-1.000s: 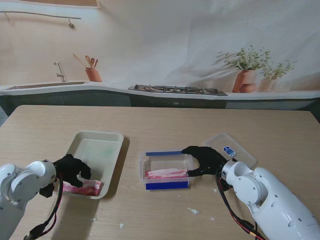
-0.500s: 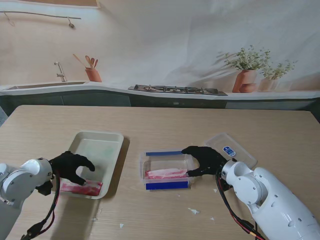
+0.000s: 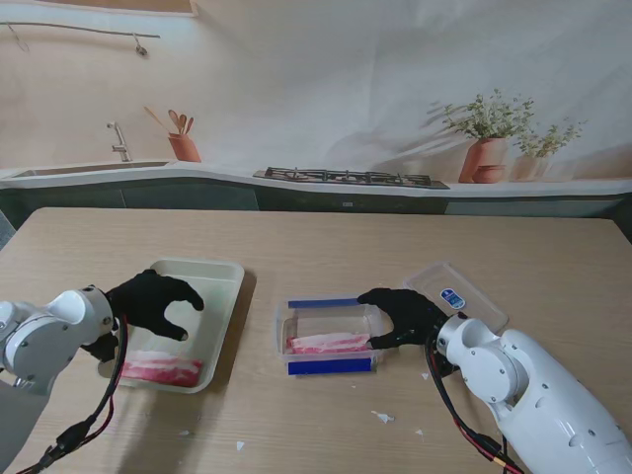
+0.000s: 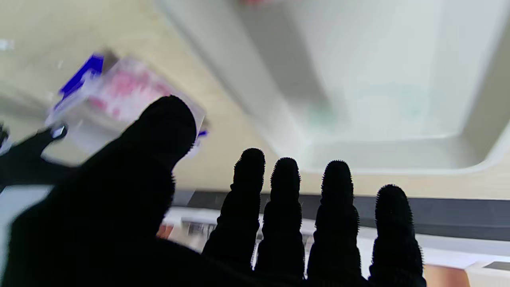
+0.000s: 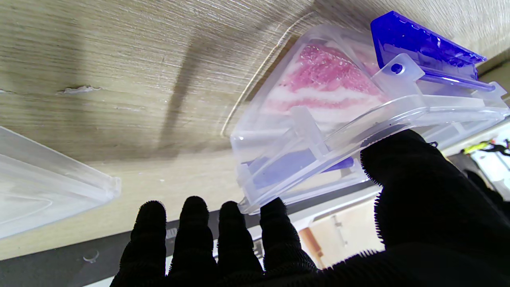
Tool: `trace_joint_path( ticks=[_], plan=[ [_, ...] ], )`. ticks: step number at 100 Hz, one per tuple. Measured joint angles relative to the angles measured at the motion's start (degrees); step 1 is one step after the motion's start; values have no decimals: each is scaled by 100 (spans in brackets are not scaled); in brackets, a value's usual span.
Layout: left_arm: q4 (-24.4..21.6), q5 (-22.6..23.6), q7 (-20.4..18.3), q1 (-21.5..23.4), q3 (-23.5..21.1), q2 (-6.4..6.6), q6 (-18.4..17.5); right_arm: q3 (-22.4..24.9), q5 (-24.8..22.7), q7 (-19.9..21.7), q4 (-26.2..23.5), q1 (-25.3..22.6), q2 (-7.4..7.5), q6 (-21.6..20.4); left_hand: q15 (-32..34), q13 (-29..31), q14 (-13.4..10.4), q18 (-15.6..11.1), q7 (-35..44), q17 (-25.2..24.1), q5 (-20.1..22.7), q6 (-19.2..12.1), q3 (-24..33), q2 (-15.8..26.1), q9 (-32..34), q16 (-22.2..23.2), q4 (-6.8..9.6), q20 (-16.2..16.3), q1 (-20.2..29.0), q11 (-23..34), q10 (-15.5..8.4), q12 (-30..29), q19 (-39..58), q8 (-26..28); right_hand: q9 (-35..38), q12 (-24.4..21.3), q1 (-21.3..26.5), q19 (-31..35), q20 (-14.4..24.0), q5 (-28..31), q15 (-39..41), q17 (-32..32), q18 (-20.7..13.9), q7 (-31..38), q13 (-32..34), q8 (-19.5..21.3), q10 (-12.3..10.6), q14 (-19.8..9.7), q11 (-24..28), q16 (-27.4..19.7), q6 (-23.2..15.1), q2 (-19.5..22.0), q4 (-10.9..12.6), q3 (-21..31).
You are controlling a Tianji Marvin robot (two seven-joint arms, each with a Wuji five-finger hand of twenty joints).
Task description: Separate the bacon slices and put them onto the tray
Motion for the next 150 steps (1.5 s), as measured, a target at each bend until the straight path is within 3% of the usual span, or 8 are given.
trace_joint_path(
  ticks=[14, 22, 33, 49, 72, 88, 110, 150],
  plan=[
    [-86, -412, 145, -97, 318, -50, 197, 2, -4, -18, 0, -2, -1, -16, 33, 131, 129, 298, -427, 663, -74, 330, 28, 0, -2, -118, 1, -173, 0, -108, 448, -152, 433, -268, 0, 0, 1, 0, 0, 0, 0, 0, 0, 0, 0, 0, 0, -1, 0, 0, 0, 0, 0, 0],
    [-163, -547, 212, -291, 703, -63, 483, 1, -4, -21, 4, 0, -1, -28, -18, 161, 196, 397, -538, 908, -65, 532, 49, 0, 45, -196, 1, -241, 0, -125, 579, -268, 526, -351, 0, 0, 2, 0, 0, 0, 0, 0, 0, -3, 0, -1, 1, -1, 0, 0, 0, 0, 0, 0],
    [-183, -1024, 312, -663, 1228, -113, 870, 1, -2, -23, 12, 4, 0, -44, -21, 405, 246, 462, -552, 1167, -61, 638, 50, 0, 161, -201, 1, -244, 0, -127, 602, -269, 716, -383, 0, 0, 2, 0, 0, 0, 0, 0, 0, -4, 0, -1, 3, -1, 0, 0, 0, 0, 0, 0],
    [-197, -1197, 515, -1153, 1908, -210, 1315, 37, -2, -32, 13, -15, -4, -66, 169, 554, 326, 603, -553, 1363, 136, 690, 50, 126, 368, -201, 1, -244, 0, -1, 603, -270, 875, -404, 2, 0, 2, 0, 1, 0, 0, 0, 0, -4, 0, -1, 1, -2, 0, 0, 0, 0, 0, 0],
    [-42, -2434, 902, -1812, 3025, -396, 2676, 73, 0, -48, 6, -41, -6, -104, 450, 705, 700, 672, -429, 1550, 531, 960, -316, 626, 756, -113, 1, -244, 13, 133, 896, -202, 1174, -362, 3, 0, 2, 0, 1, 0, 0, 0, 0, -11, 0, -3, -6, -2, 1, 0, 1, 0, 0, 0],
    [297, -2508, 1044, -2179, 3689, -558, 2683, 77, 8, -70, 17, -41, -6, -139, 519, 808, 748, 664, -387, 1565, 691, 1003, -316, 629, 868, -109, 1, -244, 221, 136, 915, -148, 1250, -362, 3, 0, 2, 0, 1, 0, 0, 0, 0, -11, 0, -3, -7, -3, 1, 0, 3, 0, 0, 0],
    [662, -2696, 1283, -2616, 4446, -749, 3214, 76, 28, -69, 23, -38, -6, -143, 520, 808, 811, 609, -428, 1632, 691, 1056, -106, 629, 871, -108, 1, -244, 293, 137, 966, -147, 1321, -362, 3, 1, 2, 0, 1, 0, 0, 0, 0, -12, 0, -3, -8, -3, 1, 0, 3, 0, 0, 0],
    [1230, -2978, 1523, -3114, 5137, -1072, 3662, 85, 44, -67, 24, -43, -7, -145, 520, 808, 822, 553, -483, 1603, 691, 1119, 47, 618, 872, -108, 1, -244, 294, 137, 1035, -147, 1323, -376, 3, 1, 2, 0, 1, 0, 0, 0, 0, -12, 0, -4, -9, -3, 1, 0, 4, 0, 0, 0]
  ],
)
